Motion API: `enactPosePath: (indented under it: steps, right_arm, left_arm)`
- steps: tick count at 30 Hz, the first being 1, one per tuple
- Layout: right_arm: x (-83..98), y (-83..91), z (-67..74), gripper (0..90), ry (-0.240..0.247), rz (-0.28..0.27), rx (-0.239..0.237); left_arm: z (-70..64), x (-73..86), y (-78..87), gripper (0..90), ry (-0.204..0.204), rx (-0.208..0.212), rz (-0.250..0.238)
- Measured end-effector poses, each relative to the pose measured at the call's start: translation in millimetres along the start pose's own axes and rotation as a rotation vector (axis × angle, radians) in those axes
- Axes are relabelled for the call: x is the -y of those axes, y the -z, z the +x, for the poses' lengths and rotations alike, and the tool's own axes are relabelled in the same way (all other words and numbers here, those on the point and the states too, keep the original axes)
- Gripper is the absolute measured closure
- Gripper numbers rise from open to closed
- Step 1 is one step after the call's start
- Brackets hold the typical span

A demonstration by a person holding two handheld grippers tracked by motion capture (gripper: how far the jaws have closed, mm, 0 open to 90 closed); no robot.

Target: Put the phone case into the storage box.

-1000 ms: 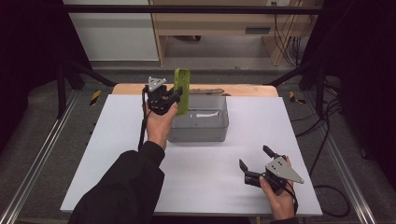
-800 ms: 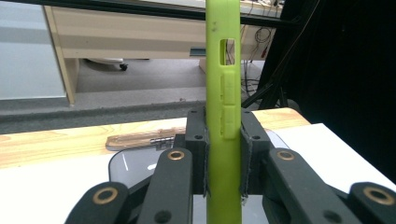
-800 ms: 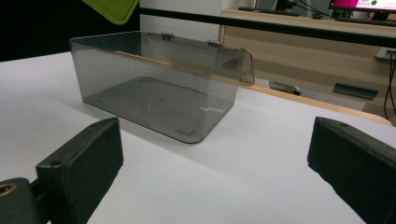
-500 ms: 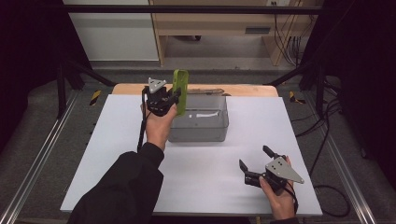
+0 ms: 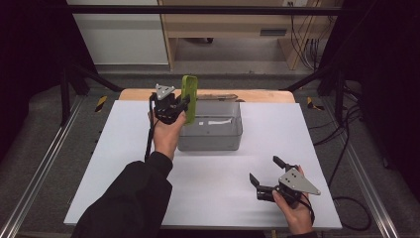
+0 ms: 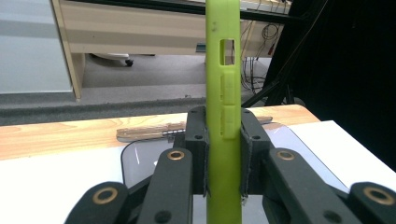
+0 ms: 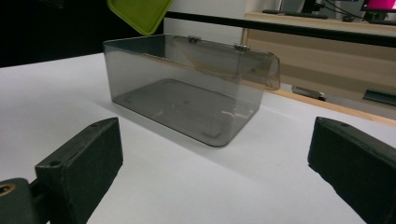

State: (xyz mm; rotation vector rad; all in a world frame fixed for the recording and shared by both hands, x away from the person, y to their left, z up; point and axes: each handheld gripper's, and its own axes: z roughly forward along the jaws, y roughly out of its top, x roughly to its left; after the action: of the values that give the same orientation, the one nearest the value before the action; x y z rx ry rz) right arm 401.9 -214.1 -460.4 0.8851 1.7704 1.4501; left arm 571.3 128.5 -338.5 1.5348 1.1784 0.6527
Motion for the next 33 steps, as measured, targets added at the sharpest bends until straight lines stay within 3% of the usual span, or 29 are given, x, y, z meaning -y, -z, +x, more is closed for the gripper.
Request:
enactPosePath:
  steps: [12,23,28,33]
  right_arm:
    - [0.8,-0.4,1.9,3.4,0.024,0.011,-0.015]
    - [1.2,-1.2,1.4,3.4,0.029,0.018,-0.014]
    - [1.6,-2.1,2.2,3.3,0.033,0.023,-0.017]
    - [1.8,-2.4,3.1,3.4,0.035,0.028,-0.019]
  left_arm:
    - [7.1,6.5,1.0,77.4,0.005,-0.025,0.001]
    - [6.2,19.4,-4.1,77.4,-0.029,-0.056,0.021]
    - [5.7,23.0,-4.4,77.4,-0.07,-0.065,0.025]
    - [8.1,25.9,-5.4,77.4,-0.065,-0.071,0.025]
